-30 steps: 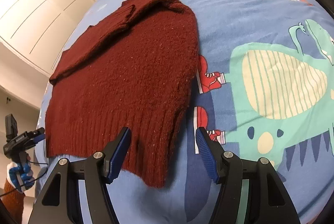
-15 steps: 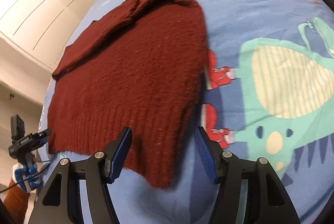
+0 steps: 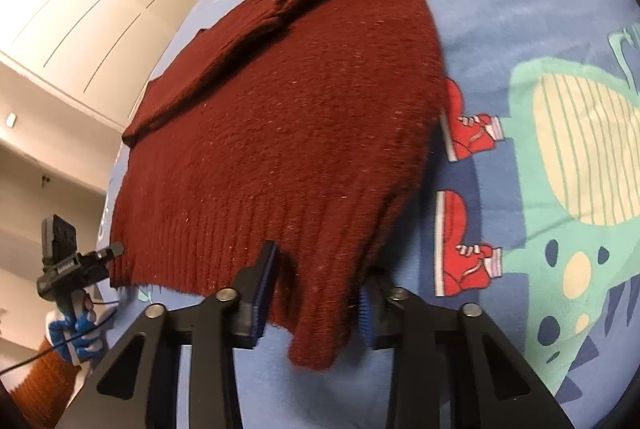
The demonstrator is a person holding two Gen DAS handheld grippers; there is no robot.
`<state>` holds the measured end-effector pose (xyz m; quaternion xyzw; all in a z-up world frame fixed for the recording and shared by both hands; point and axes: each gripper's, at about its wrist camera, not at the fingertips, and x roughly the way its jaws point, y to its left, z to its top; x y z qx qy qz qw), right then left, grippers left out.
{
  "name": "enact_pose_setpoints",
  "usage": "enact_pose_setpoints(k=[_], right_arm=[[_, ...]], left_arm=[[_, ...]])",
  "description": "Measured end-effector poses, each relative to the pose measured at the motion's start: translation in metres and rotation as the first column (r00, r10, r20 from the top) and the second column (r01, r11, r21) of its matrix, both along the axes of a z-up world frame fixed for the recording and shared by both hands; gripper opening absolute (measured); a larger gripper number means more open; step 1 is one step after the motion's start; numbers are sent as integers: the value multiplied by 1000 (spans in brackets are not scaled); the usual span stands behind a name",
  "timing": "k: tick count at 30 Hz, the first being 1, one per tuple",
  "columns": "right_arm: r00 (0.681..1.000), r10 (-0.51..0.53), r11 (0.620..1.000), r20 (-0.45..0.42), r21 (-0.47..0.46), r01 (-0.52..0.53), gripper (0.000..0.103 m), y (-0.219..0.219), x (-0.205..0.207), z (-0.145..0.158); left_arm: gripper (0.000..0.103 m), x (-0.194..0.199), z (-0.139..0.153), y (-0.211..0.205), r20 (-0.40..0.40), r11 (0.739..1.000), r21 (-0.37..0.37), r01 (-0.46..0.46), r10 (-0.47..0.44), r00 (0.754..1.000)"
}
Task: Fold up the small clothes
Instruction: 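Grasp the sweater hem with both grippers side by side, then lift the hem with both grippers and fold it toward the collar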
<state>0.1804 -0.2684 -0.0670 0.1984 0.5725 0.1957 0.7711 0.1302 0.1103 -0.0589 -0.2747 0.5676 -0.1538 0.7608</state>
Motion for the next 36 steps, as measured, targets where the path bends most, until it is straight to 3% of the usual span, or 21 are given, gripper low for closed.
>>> enact_pose_setpoints(k=[4, 8, 21, 36], right_arm=[[1000, -16, 1000, -18, 19, 17, 21, -6, 0, -3], [1000, -3, 1000, -22, 26, 4, 14, -10, 0, -3], [999, -3, 998, 53, 69, -1, 10, -17, 1, 19], [972, -42, 992, 231, 123, 13, 10, -16, 40, 92]], left_arm=[[21, 4, 0, -1, -7, 1000, -14, 27, -27, 1000], [12, 1, 9, -1, 20, 999, -18, 50, -49, 999], [9, 7, 38, 4, 114, 998, -15, 57, -55, 992], [9, 40, 99, 22, 267, 994, -108, 11, 18, 963]])
